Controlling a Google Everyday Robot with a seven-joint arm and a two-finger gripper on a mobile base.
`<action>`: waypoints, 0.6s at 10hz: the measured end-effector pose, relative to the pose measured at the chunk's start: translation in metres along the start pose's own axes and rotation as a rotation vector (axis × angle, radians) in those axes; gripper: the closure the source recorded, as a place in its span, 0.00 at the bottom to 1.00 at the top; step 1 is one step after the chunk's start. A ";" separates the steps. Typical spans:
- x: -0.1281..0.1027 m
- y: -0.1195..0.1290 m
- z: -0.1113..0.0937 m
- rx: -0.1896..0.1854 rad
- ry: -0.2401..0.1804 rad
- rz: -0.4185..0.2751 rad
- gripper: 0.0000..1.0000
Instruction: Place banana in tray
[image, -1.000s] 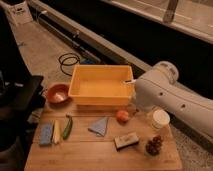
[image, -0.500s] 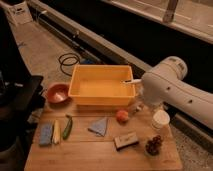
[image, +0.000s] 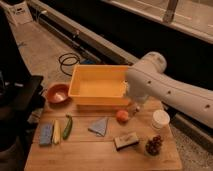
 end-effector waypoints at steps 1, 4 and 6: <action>-0.014 -0.026 0.006 0.007 -0.014 -0.048 0.35; -0.056 -0.088 0.017 0.044 -0.053 -0.158 0.35; -0.060 -0.093 0.018 0.052 -0.056 -0.164 0.35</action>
